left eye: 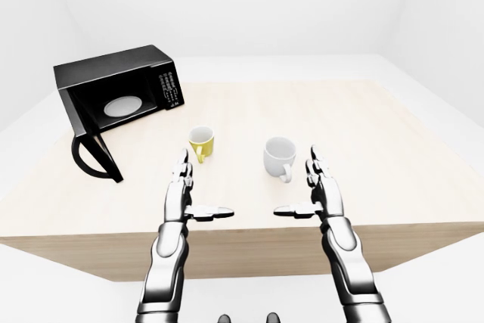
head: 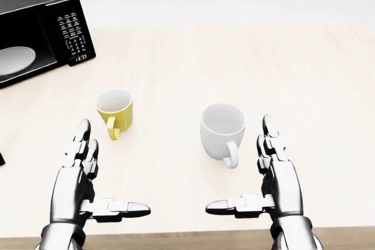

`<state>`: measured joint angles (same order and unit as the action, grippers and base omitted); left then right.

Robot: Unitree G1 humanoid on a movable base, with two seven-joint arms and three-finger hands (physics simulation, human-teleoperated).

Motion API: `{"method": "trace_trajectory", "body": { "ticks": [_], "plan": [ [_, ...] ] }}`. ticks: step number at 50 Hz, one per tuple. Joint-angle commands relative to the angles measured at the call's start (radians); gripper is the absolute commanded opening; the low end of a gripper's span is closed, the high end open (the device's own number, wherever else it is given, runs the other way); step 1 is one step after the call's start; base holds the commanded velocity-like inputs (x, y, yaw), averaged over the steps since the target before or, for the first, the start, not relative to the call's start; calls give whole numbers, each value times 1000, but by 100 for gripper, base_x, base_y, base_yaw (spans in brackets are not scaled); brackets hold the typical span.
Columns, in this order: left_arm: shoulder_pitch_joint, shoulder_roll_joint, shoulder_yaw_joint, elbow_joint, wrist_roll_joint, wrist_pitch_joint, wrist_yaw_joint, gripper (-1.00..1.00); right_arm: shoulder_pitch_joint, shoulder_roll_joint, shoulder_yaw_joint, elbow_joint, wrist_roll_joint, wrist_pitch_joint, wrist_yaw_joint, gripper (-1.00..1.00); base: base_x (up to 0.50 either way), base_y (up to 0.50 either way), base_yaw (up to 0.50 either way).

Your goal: Close the microwave.

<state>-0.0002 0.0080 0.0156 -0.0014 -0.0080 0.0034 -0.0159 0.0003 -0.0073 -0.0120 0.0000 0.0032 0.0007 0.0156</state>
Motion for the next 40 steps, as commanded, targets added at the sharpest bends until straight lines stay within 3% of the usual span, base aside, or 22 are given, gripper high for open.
{"method": "trace_trajectory", "body": {
  "ticks": [1, 17, 18, 19, 20, 22, 23, 26, 28, 31, 40],
  "plan": [
    [5, 12, 23, -9, -11, 8, -26, 100, 0, -11, -18, 1, 1, 2, 25, 100, 0, 0, 0],
    [22, 9, 18, -52, -21, 37, -39, 100, -2, -7, -10, 15, -13, 0, 21, 100, 0, 0, 0],
    [35, 9, 16, -84, -23, 55, -43, 100, 5, -4, -1, -7, -25, 19, 14, 100, 0, 0, 0],
    [83, 10, 10, -219, -55, 84, -71, 100, 38, -2, 25, -114, -60, 74, 4, 100, 0, 0, 0],
    [126, 10, 12, -354, -98, 84, -96, 100, 61, 1, 39, -196, -75, 87, 5, 100, 0, 0, 0],
    [207, 12, 39, -627, -193, 84, -135, 100, 110, 3, 66, -378, -102, 87, 7, 100, 0, 0, 0],
    [256, 15, 87, -797, -241, 84, -143, 100, 152, 2, 89, -547, -126, 87, 10, 100, 0, 0, 0],
    [297, -15, 223, -1020, -318, 84, -166, 100, 217, -9, 141, -874, -188, 87, 14, 100, 0, 0, 0],
    [301, -17, 268, -1044, -354, 84, -175, 100, 229, -13, 150, -972, -198, 87, 15, 99, 0, 0, 0],
    [320, -16, 284, -1046, -367, 84, -186, 100, 233, -17, 144, -1000, -202, 87, 16, 100, 0, 0, 0],
    [302, -44, 286, -1046, -332, 84, -213, 100, 229, -19, 158, -965, -215, 87, 8, 100, 0, 0, 0]
  ]
}}
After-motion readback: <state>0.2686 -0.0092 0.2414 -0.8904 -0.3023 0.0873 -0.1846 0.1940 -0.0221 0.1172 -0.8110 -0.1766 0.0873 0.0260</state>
